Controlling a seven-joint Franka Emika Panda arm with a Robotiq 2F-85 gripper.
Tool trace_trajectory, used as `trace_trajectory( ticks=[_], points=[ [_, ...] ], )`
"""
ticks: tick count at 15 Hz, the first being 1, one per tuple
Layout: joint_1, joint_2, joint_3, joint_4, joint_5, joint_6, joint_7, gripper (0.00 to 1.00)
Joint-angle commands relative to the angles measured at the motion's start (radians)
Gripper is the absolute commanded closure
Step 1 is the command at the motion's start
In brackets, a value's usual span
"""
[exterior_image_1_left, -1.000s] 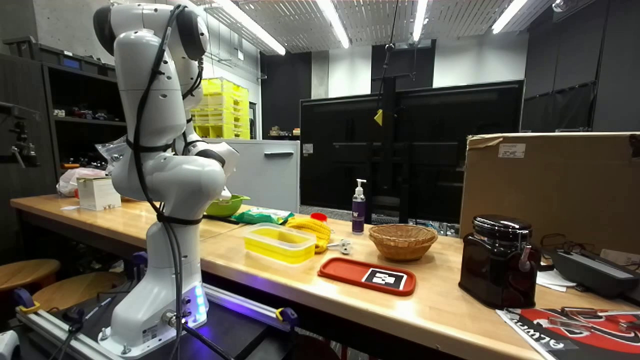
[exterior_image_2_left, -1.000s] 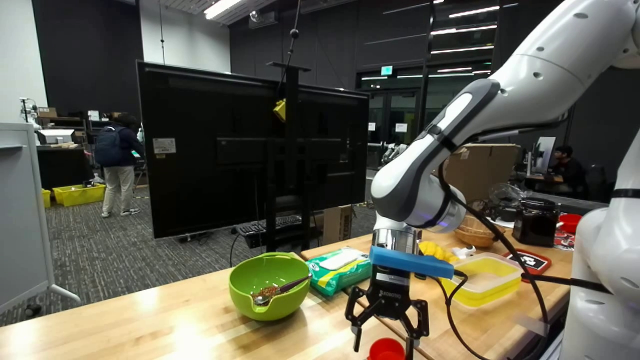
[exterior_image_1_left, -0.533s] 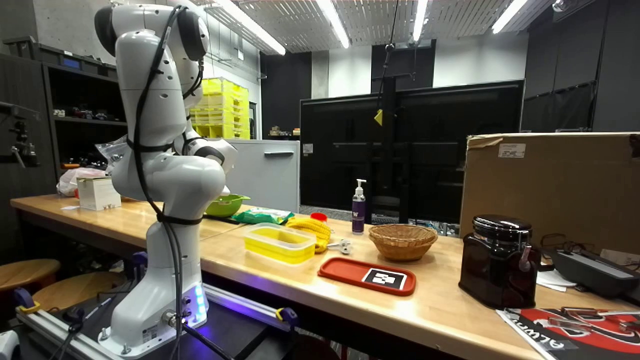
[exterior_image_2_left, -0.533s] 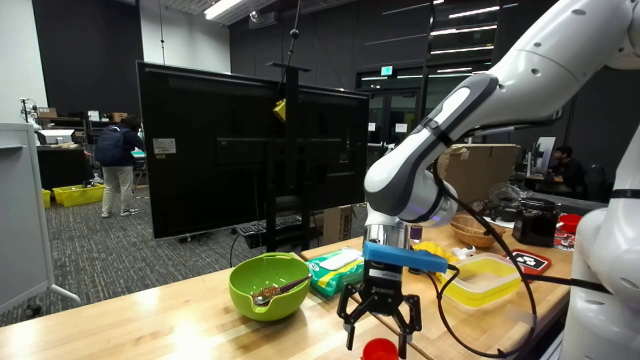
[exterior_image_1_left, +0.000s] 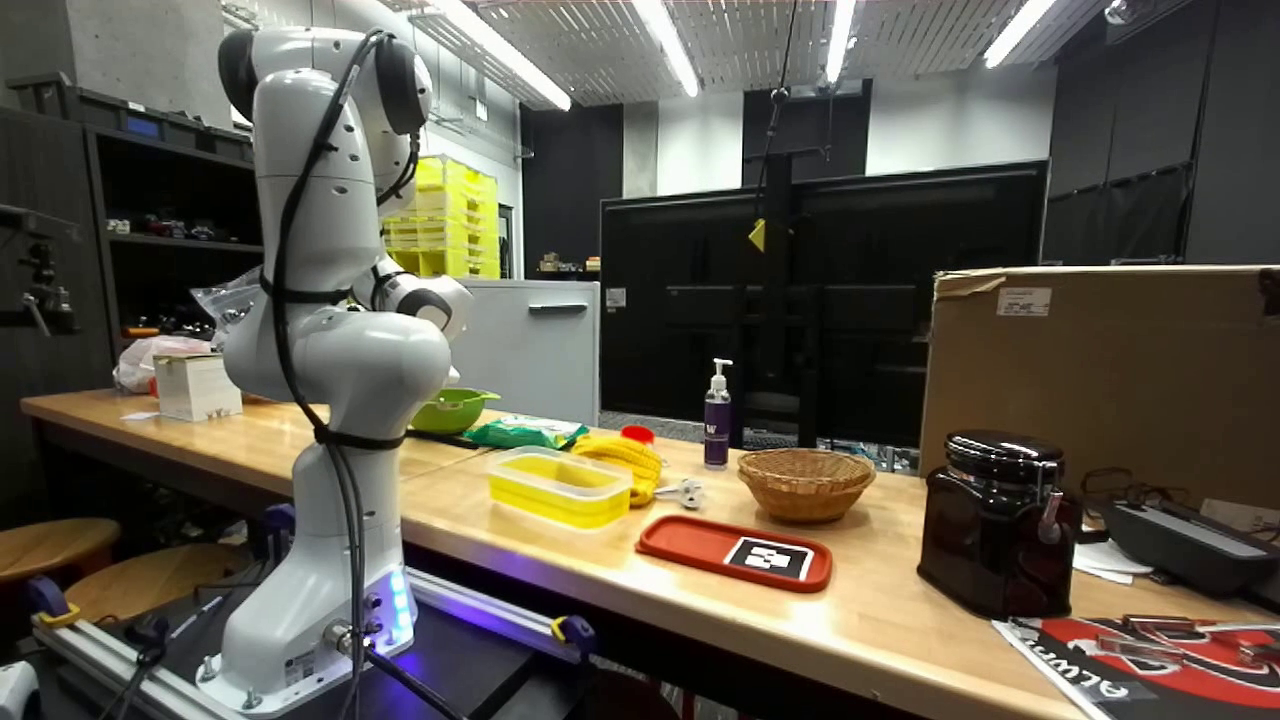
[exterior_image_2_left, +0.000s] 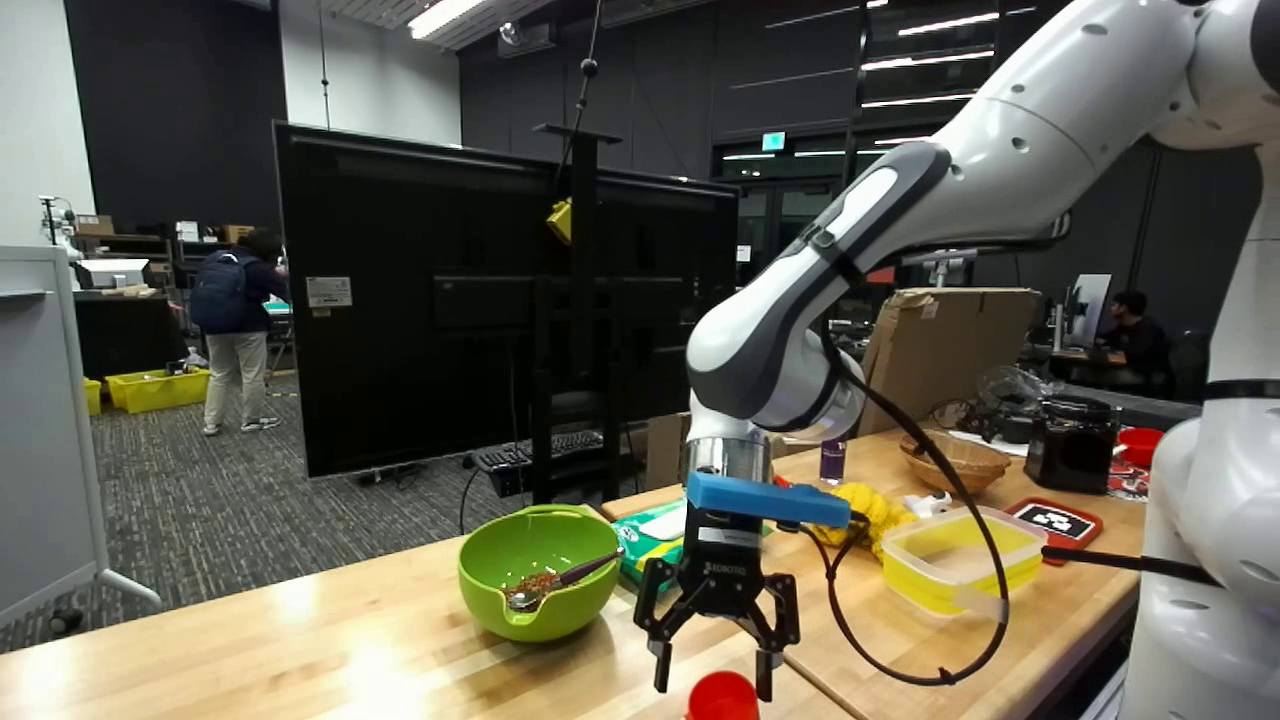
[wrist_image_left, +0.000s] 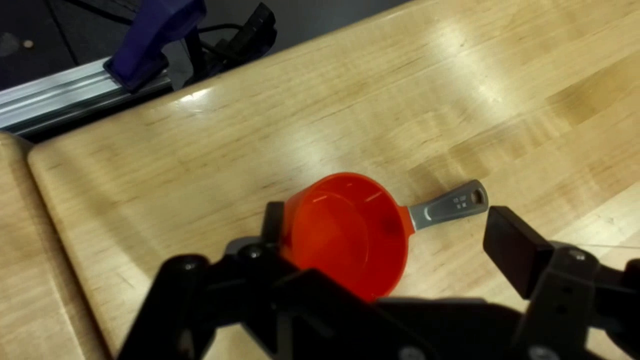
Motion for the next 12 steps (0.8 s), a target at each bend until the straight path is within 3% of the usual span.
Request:
trace_trajectory(
  ticks=[1, 9, 12],
  points=[
    [-0.001, 0.053, -0.004, 0.063, -0.029, -0.030, -0.024, 0.00],
    [-0.006, 0.067, -0.014, 0.089, -0.050, -0.032, -0.041, 0.00],
    [-0.029, 0.029, -0.038, 0.073, -0.181, -0.067, 0.024, 0.00]
  ],
)
